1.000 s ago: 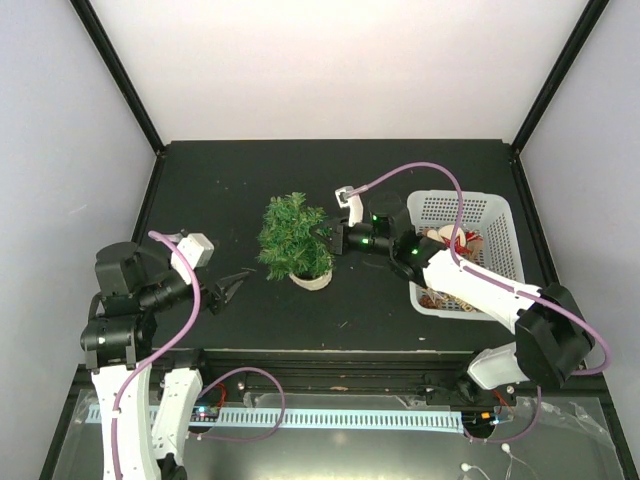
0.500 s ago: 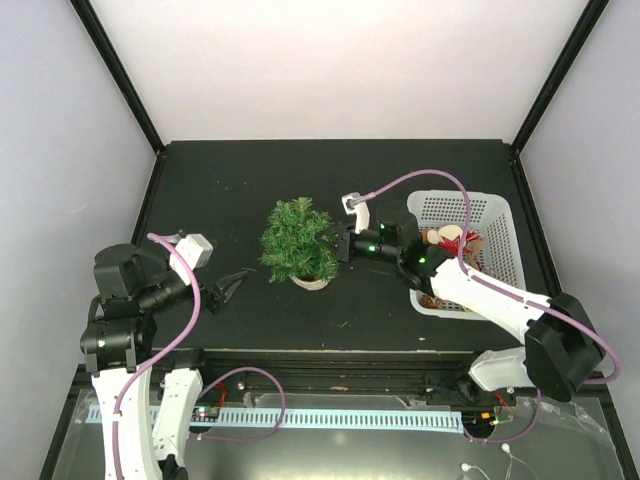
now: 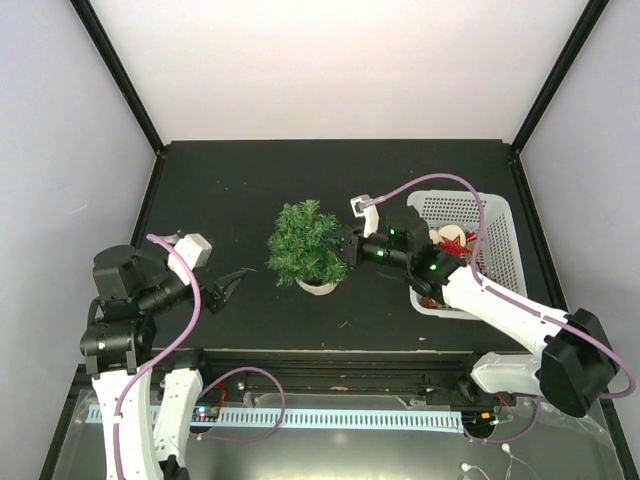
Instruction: Decorate the small christmas tree
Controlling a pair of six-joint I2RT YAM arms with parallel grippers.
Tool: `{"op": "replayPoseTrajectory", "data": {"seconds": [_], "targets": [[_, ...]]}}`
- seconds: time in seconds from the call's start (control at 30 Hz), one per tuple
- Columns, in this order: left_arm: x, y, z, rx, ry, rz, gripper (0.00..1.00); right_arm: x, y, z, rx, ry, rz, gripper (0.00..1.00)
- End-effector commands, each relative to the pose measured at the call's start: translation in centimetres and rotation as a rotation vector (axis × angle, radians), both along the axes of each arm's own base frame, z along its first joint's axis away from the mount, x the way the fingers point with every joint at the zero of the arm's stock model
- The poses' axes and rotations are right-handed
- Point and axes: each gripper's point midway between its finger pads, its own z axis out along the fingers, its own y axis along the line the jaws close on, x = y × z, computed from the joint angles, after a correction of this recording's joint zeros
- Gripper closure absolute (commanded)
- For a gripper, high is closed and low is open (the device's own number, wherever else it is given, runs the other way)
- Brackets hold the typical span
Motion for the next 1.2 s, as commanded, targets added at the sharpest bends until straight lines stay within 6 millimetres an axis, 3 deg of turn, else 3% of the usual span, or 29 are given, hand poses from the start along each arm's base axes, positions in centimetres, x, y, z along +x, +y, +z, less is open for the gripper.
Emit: {"op": "replayPoseTrajectory", "data": {"seconds": [0.0, 0.1, 0.2, 0.3, 0.7, 0.97, 1.17], "targets": [[-0.1, 0.3, 0.4, 0.006, -0.027, 0.027, 0.01, 0.2, -0.5, 0.5, -0.001, -0.034, -0.027, 0.75], [-0.2, 0.3, 0.3, 0.01, -0.027, 0.03, 0.01, 0.0, -0.7, 0.1, -0.006, -0.028, -0.028, 0.63], [-0.4, 0.4, 0.3, 0.014, -0.031, 0.031, 0.01, -0.4, -1.0, 0.0, -0.002, -0.025, -0.031, 0.6], [-0.5, 0.3, 0.3, 0.016, -0.033, 0.03, 0.01, -0.9, -1.7, -0.1, -0.007, -0.025, -0.04, 0.49], [-0.5, 0.3, 0.2, 0.02, -0.038, 0.028, 0.01, -2.5, -4.4, 0.0, -0.067, -0.045, -0.075, 0.42], [0.2, 0.8, -0.1, 0.043, 0.012, 0.045, 0.01, -2.9, -8.6, 0.2, -0.217, -0.054, -0.214, 0.4], [0.8, 1.3, -0.2, 0.073, 0.072, 0.06, 0.01, -2.3, -12.5, -0.4, -0.345, -0.014, -0.379, 0.28]]}}
